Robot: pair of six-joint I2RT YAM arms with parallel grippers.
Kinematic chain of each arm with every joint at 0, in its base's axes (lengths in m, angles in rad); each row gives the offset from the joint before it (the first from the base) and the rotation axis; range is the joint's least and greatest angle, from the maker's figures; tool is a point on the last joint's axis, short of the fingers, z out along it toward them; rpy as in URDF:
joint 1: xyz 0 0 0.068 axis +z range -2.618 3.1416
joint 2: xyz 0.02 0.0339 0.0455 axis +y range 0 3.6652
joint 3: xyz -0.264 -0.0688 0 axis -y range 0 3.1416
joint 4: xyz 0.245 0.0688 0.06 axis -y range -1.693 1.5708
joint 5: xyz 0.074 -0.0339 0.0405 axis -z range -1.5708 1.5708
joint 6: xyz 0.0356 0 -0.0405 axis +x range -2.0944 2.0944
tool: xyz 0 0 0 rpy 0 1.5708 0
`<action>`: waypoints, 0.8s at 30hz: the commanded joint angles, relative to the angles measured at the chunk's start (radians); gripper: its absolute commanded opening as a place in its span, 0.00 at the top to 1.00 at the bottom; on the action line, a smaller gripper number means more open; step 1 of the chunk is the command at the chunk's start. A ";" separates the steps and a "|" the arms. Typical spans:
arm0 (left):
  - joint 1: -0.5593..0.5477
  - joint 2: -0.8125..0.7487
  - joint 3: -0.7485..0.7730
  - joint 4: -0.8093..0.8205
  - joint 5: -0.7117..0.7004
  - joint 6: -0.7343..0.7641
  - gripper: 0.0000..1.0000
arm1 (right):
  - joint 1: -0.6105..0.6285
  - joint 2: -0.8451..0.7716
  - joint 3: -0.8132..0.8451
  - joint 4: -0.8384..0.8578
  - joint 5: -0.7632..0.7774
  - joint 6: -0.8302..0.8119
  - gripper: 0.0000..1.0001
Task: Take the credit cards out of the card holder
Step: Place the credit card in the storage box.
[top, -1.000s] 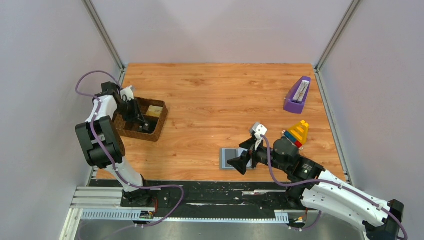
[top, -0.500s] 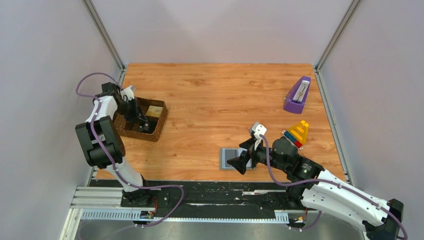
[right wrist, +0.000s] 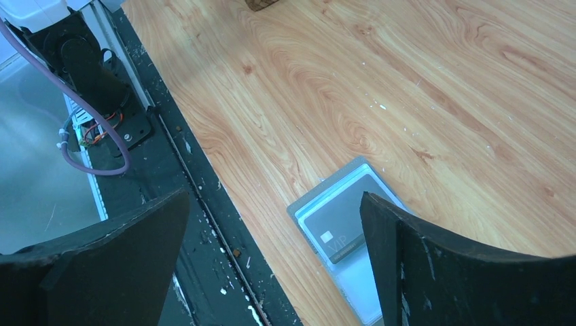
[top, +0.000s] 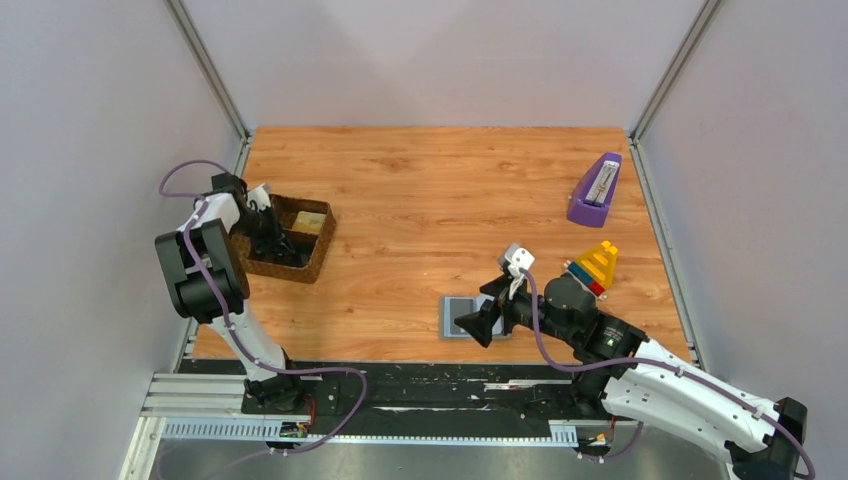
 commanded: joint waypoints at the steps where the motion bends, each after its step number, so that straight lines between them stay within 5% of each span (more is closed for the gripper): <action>1: 0.004 -0.001 0.000 0.040 -0.007 -0.027 0.96 | -0.006 0.010 -0.006 0.047 0.039 -0.006 0.00; 9: 0.001 -0.063 0.051 0.028 0.125 -0.035 0.90 | -0.007 0.108 0.041 -0.004 0.273 0.204 0.02; 16: -0.050 -0.165 0.183 -0.130 0.084 0.010 0.89 | -0.009 0.218 0.117 -0.114 0.341 0.368 0.00; 24: -0.198 -0.327 0.124 -0.073 0.083 -0.019 0.86 | -0.010 0.317 0.189 -0.217 0.404 0.506 0.04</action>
